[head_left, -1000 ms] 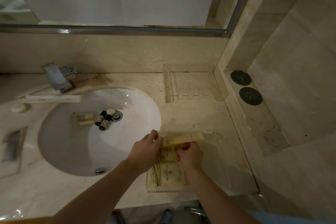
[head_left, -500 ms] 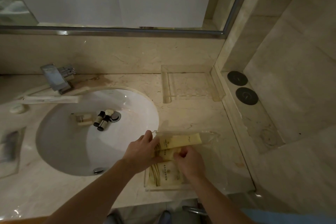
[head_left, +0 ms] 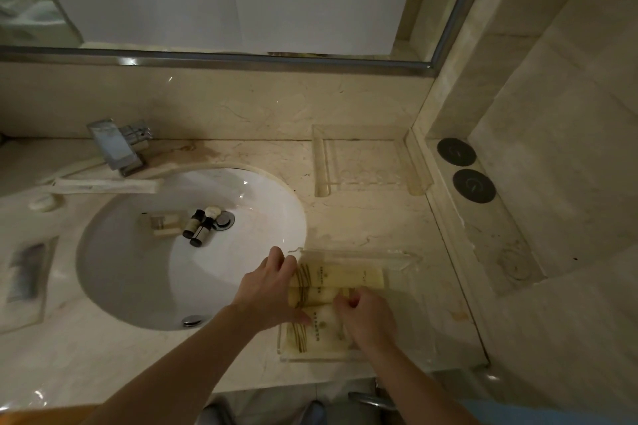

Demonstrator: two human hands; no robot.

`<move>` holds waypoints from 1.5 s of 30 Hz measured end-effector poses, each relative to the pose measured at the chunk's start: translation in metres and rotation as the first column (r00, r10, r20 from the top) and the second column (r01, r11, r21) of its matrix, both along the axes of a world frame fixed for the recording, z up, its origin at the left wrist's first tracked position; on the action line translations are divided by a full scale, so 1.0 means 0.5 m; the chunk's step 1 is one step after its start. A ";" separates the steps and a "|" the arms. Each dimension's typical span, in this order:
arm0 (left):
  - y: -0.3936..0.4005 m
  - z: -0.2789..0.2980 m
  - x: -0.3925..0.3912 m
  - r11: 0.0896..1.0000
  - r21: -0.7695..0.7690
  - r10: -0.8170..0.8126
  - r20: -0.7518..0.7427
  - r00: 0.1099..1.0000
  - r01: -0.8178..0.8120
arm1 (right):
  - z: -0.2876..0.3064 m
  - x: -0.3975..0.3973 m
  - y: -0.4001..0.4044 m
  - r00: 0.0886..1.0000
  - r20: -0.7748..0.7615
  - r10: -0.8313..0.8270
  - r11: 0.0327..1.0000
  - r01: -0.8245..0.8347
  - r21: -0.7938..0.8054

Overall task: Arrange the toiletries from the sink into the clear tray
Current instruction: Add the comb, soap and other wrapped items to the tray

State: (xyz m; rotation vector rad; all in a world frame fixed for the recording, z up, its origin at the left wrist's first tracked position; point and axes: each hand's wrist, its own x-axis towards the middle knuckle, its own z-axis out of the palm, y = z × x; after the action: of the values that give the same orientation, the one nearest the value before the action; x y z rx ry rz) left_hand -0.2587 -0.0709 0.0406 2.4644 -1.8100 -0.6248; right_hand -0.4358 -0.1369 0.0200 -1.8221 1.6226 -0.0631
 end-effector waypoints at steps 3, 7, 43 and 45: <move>-0.005 0.001 0.002 1.000 -0.028 0.007 -0.005 1.000 -0.007 | -0.005 -0.010 0.000 0.995 0.034 0.092 0.994 -0.093 0.049; -0.009 0.001 0.007 0.997 -0.079 0.008 -0.013 1.000 -0.009 | -0.007 -0.010 0.003 0.980 0.095 0.173 0.978 -0.183 0.104; 0.350 0.054 0.368 0.595 -0.205 0.773 -0.119 0.623 -0.777 | 0.081 0.487 0.126 0.800 0.395 0.452 0.869 -0.494 0.006; 0.391 0.042 0.402 0.511 -0.194 0.828 -0.154 0.540 -0.838 | 0.067 0.537 0.159 0.790 0.410 0.456 0.853 -0.519 0.051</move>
State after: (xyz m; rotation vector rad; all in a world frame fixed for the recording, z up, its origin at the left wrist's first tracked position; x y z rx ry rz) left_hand -0.0579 0.1247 0.0617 2.6596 -0.4158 -0.3165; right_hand -0.1673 -0.0576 0.0535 -1.9037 0.8241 -0.0504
